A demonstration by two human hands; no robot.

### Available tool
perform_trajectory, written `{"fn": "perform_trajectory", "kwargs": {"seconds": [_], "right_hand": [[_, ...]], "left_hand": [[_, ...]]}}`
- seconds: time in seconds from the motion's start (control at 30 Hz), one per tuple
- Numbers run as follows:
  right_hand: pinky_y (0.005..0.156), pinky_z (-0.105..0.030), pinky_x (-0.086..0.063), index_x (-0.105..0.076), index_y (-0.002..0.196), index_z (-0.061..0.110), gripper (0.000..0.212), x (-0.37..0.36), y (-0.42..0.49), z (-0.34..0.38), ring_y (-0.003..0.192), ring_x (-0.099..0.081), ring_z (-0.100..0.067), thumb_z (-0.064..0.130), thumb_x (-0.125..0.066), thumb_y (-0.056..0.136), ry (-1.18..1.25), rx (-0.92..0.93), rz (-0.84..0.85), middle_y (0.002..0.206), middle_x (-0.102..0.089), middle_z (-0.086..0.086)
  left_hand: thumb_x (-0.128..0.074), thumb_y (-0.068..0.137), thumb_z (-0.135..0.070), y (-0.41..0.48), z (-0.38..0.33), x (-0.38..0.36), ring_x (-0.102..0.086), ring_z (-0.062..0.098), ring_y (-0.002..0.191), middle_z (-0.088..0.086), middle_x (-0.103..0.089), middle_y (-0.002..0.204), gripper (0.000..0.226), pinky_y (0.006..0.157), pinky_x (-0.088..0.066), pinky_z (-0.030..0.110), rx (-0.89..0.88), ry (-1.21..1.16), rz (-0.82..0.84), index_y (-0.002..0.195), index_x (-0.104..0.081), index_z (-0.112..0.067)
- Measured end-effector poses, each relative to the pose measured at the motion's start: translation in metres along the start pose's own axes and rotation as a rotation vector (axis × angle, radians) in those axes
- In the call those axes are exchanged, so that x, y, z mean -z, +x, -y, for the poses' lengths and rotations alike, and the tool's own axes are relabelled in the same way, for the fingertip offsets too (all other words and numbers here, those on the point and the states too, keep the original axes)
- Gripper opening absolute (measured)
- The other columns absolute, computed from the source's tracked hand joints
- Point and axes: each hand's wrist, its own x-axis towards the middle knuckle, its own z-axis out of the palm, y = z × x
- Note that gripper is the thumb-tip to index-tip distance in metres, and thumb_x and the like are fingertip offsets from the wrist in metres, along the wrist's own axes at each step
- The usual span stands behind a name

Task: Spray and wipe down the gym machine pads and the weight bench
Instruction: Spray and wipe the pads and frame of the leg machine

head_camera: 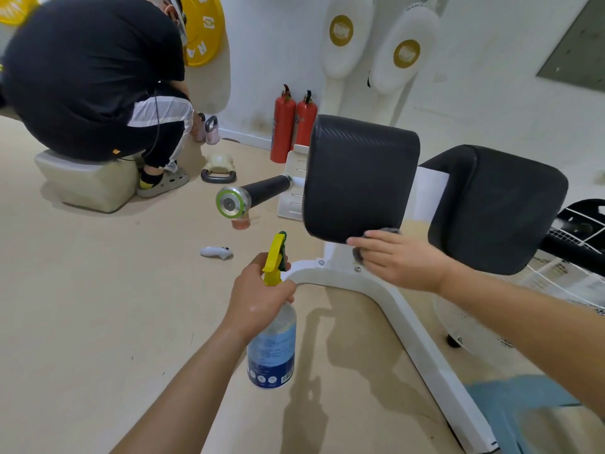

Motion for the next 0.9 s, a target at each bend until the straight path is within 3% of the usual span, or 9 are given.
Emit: {"fn": "perform_trajectory", "kwargs": {"seconds": [0.1, 0.23, 0.33, 0.47, 0.57, 0.67, 0.77, 0.83, 0.9], "right_hand": [[0.092, -0.042, -0.050, -0.070, 0.097, 0.005, 0.012, 0.036, -0.014, -0.020, 0.103, -0.063, -0.030, 0.006, -0.059, 0.096, 0.056, -0.283, -0.133, 0.105, -0.068, -0.011], [0.073, -0.029, -0.044, -0.059, 0.086, 0.008, 0.021, 0.051, 0.036, -0.024, 0.083, -0.048, -0.013, 0.027, -0.060, 0.094, 0.250, -0.867, -0.319, 0.091, -0.051, -0.003], [0.073, -0.014, -0.036, -0.062, 0.086, 0.014, 0.024, 0.030, 0.088, -0.008, 0.079, -0.043, 0.001, 0.033, -0.052, 0.096, 0.304, -0.789, -0.323, 0.084, -0.045, 0.014], [0.068, -0.036, -0.039, -0.061, 0.086, 0.009, 0.005, 0.003, 0.112, 0.031, 0.079, -0.051, -0.026, 0.007, -0.057, 0.088, 0.217, -0.477, -0.321, 0.088, -0.058, -0.009], [0.072, -0.037, -0.046, -0.063, 0.087, 0.012, 0.019, -0.016, 0.071, 0.032, 0.083, -0.056, -0.027, 0.004, -0.047, 0.094, 0.125, -0.263, -0.240, 0.093, -0.060, -0.007], [0.063, -0.037, -0.047, -0.063, 0.078, 0.013, 0.028, -0.020, 0.014, 0.022, 0.072, -0.058, -0.026, 0.005, -0.046, 0.098, 0.059, -0.364, -0.180, 0.085, -0.062, -0.006], [0.058, -0.040, -0.044, -0.060, 0.075, 0.009, 0.016, -0.019, -0.035, 0.005, 0.069, -0.045, -0.027, -0.006, -0.063, 0.080, 0.079, -0.680, -0.244, 0.080, -0.056, -0.012], [0.060, -0.042, -0.046, -0.064, 0.079, 0.005, 0.010, -0.013, -0.039, -0.002, 0.071, -0.042, -0.027, -0.004, -0.064, 0.083, 0.182, -0.819, -0.312, 0.079, -0.054, -0.013], [0.070, -0.039, -0.049, -0.070, 0.096, 0.005, 0.010, -0.002, -0.016, 0.002, 0.080, -0.050, -0.027, 0.003, -0.060, 0.093, 0.303, -0.767, -0.338, 0.088, -0.059, -0.011]], "left_hand": [[-0.068, 0.078, -0.009, -0.004, -0.006, -0.009, -0.070, 0.011, 0.073, -0.003, -0.071, 0.082, 0.027, 0.065, -0.047, 0.025, -0.004, -0.001, 0.005, 0.098, -0.065, -0.028], [-0.068, 0.078, -0.008, -0.007, -0.018, -0.020, -0.071, 0.009, 0.071, -0.004, -0.071, 0.088, 0.026, 0.067, -0.045, 0.025, -0.033, -0.017, 0.009, 0.097, -0.064, -0.026], [-0.067, 0.069, -0.021, -0.006, -0.018, -0.019, -0.072, 0.021, 0.081, -0.006, -0.070, 0.090, 0.028, 0.071, -0.052, 0.033, -0.038, -0.020, -0.035, 0.095, -0.065, -0.030], [-0.067, 0.066, -0.025, -0.007, -0.016, -0.020, -0.068, 0.021, 0.082, -0.007, -0.068, 0.086, 0.031, 0.068, -0.052, 0.037, -0.056, 0.038, -0.073, 0.097, -0.064, -0.029], [-0.067, 0.066, -0.023, -0.011, -0.016, -0.027, -0.069, 0.022, 0.080, -0.009, -0.069, 0.088, 0.032, 0.071, -0.054, 0.037, -0.054, 0.025, -0.073, 0.097, -0.065, -0.029], [-0.070, 0.074, -0.014, -0.015, -0.018, -0.037, -0.069, 0.007, 0.075, -0.011, -0.069, 0.086, 0.028, 0.068, -0.050, 0.025, -0.058, 0.014, -0.051, 0.097, -0.064, -0.029], [-0.071, 0.080, -0.006, -0.015, -0.025, -0.051, -0.060, -0.010, 0.073, -0.010, -0.067, 0.087, 0.029, 0.056, -0.042, 0.011, -0.081, 0.055, -0.030, 0.100, -0.064, -0.026], [-0.071, 0.081, -0.008, -0.014, -0.032, -0.060, -0.060, -0.003, 0.076, -0.009, -0.066, 0.091, 0.030, 0.058, -0.040, 0.015, -0.087, 0.056, -0.019, 0.101, -0.063, -0.029], [-0.072, 0.080, -0.008, -0.012, -0.039, -0.069, -0.058, 0.008, 0.079, -0.007, -0.066, 0.092, 0.031, 0.061, -0.040, 0.020, -0.100, 0.050, -0.022, 0.102, -0.063, -0.029]]}}
